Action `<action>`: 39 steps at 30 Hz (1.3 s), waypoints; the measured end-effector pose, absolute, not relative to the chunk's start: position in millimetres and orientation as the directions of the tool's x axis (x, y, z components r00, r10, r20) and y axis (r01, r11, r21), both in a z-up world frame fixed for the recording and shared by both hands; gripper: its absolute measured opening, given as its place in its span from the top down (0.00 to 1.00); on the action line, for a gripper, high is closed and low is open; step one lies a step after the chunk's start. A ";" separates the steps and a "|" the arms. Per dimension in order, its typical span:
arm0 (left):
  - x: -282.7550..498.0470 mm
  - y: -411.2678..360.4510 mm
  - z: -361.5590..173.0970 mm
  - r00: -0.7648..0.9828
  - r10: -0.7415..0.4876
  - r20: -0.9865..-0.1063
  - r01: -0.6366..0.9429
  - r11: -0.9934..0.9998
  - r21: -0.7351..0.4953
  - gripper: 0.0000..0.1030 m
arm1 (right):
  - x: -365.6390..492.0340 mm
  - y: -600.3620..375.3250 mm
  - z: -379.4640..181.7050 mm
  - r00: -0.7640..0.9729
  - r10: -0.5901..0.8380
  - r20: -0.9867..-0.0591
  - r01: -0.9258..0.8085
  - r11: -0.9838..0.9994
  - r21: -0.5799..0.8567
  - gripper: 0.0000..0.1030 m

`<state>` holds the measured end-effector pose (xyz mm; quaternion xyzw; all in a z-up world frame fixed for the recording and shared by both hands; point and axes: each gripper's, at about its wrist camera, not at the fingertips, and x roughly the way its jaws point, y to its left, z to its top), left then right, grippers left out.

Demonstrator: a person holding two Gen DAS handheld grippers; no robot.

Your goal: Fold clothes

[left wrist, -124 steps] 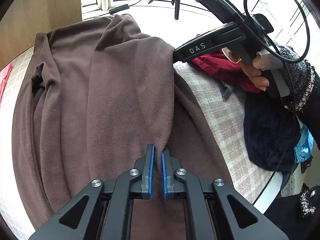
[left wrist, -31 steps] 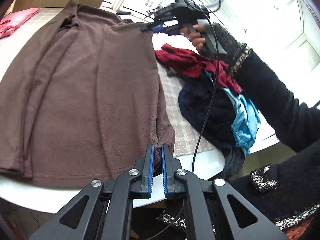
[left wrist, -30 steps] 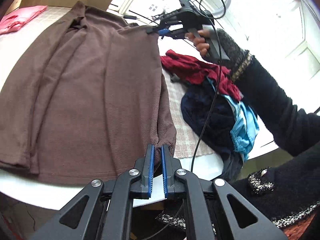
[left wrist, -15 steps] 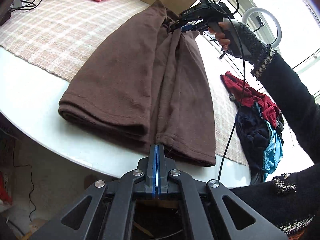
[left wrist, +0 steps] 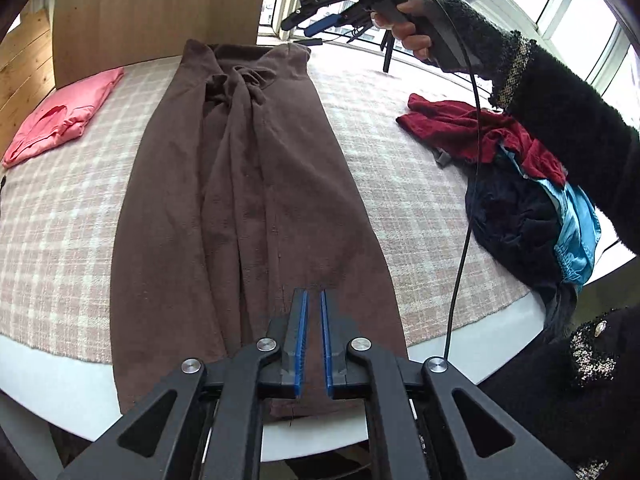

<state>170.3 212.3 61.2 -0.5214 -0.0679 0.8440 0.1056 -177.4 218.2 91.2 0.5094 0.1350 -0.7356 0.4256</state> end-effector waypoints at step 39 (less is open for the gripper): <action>82.9 -2.0 164.0 -0.334 0.397 -0.855 -0.402 -0.880 -0.252 0.77 | 89.5 378.3 167.3 -0.302 -0.390 -0.870 0.389 -0.883 0.261 0.61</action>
